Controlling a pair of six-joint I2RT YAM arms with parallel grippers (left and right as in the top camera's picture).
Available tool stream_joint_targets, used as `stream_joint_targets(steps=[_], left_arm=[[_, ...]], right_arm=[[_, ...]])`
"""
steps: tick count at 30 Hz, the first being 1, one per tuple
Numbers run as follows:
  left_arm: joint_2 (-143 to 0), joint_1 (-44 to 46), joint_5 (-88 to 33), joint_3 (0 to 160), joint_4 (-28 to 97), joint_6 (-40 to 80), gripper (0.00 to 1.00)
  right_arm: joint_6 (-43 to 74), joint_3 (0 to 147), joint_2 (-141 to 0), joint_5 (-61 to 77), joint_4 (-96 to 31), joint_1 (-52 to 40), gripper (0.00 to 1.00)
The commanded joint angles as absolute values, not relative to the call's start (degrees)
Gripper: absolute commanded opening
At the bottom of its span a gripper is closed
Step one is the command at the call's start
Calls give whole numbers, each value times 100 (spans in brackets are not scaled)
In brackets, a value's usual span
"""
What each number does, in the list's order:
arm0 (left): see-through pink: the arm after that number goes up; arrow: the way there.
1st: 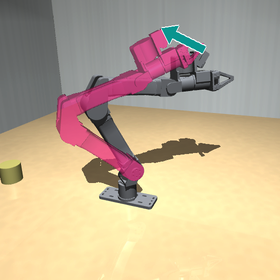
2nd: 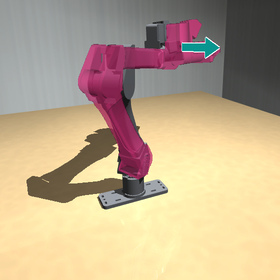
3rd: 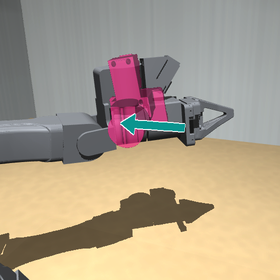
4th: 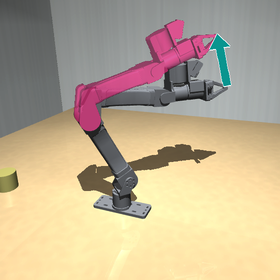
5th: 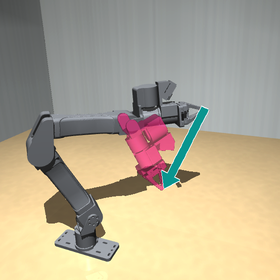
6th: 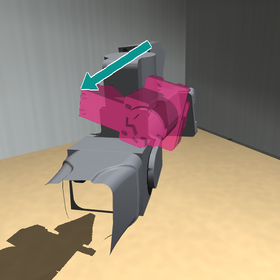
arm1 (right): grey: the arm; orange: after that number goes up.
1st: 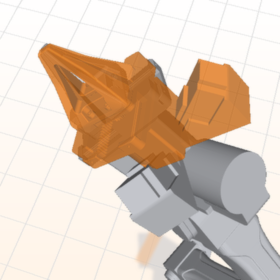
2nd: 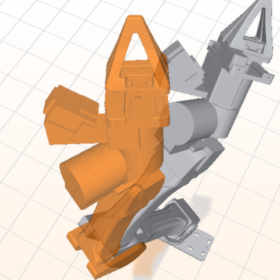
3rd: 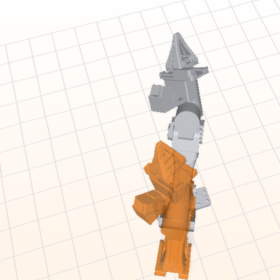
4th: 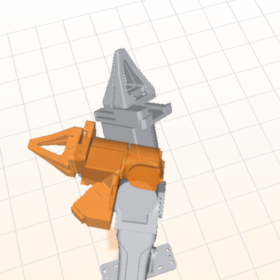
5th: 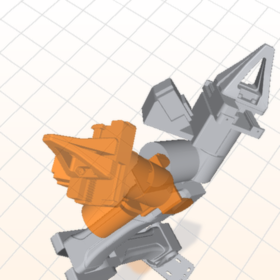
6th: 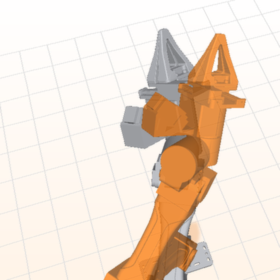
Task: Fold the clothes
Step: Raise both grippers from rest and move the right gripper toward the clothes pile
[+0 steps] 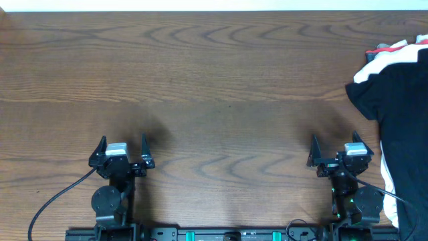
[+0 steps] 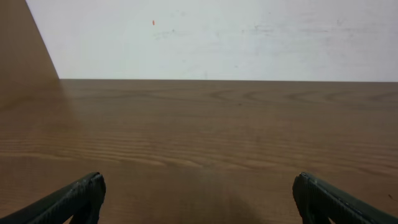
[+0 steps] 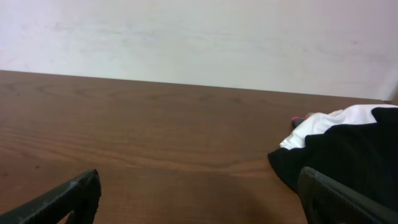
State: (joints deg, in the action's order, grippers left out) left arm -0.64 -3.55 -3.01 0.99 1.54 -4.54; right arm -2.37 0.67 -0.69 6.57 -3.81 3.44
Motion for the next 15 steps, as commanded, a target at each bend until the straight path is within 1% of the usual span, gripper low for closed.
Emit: stream_joint_targets(steps=[1,4,7,11,15], left_arm=[[-67,-381,-231,25,390,-493,98],[-64,-384,-252,25,252,-473,98],[-67,-381,-513,25,373,-217,98],[-89,-379,-545,25,366,237,98],[-174,-379,-567,25,364,976,98]], right_arm=[[-327,32,-60,598,-381,276,99],[-325,32,-60,604,-379,276,99],[-325,32,-60,600,-381,276,99],[-325,32,-60,600,-379,276,99],[-325,32,-60,604,-368,276,99]])
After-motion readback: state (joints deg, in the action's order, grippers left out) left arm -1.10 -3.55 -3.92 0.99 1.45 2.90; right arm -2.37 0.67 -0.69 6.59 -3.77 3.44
